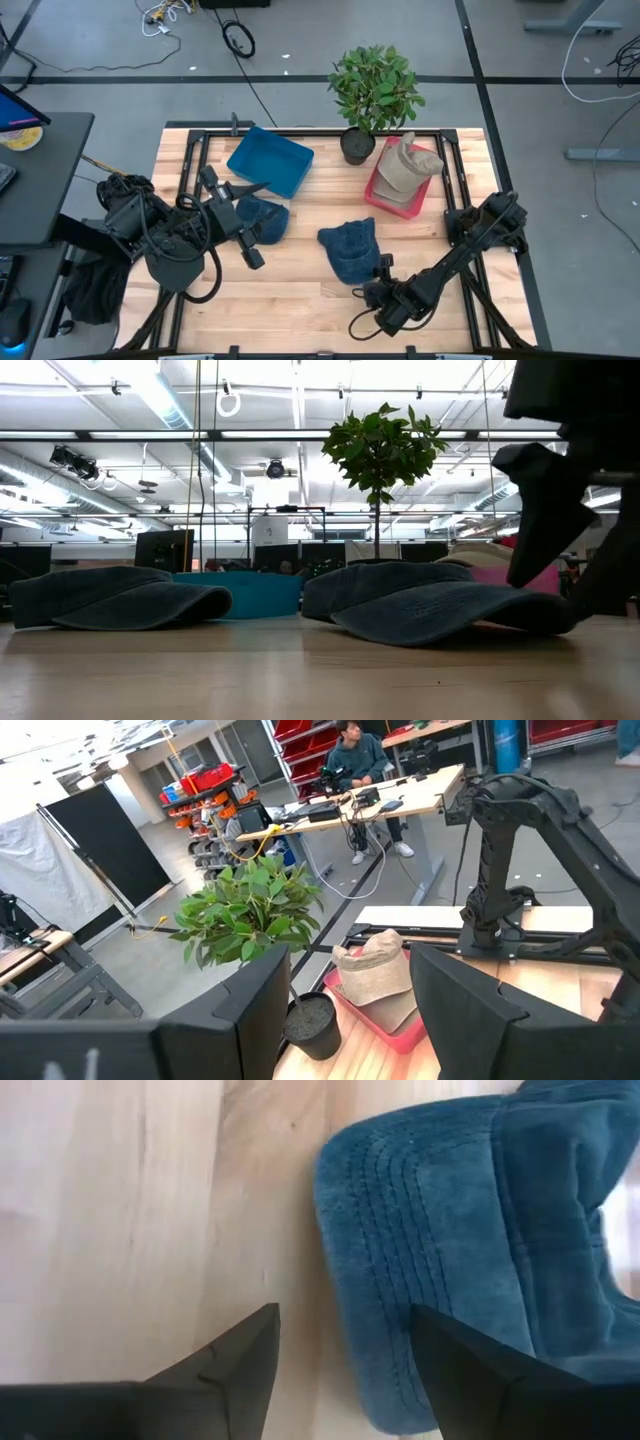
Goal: Pick & Place hat
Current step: Put the right blue cap into the blue bin
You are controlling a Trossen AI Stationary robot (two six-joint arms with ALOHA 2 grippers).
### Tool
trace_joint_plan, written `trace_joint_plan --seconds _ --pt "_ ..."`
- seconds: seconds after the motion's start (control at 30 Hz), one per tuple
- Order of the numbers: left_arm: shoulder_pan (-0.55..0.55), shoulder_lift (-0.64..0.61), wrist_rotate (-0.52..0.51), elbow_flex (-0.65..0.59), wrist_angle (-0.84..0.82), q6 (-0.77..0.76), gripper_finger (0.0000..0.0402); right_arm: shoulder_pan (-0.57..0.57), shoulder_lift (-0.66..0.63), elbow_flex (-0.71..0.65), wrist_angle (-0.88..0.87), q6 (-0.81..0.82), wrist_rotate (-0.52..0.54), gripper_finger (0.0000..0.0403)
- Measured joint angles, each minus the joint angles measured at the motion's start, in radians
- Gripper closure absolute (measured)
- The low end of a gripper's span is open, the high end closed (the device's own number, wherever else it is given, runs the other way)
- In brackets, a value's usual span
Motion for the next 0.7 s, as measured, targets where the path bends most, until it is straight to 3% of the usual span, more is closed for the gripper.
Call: trace_joint_plan --seconds 0.23,0.57,0.7 --pt "0.000 0.000 0.000 0.000 0.006 -0.001 0.0191 -0.024 0.082 0.000 -0.020 0.031 0.112 0.0183" --pt "0.002 0.000 0.001 0.000 0.011 -0.001 0.0191 -0.066 0.087 0.000 -0.022 0.070 0.230 0.0217" --pt "0.020 0.000 0.059 0.000 0.011 -0.001 0.0191 -0.081 0.087 0.000 -0.018 0.039 0.287 0.0226"
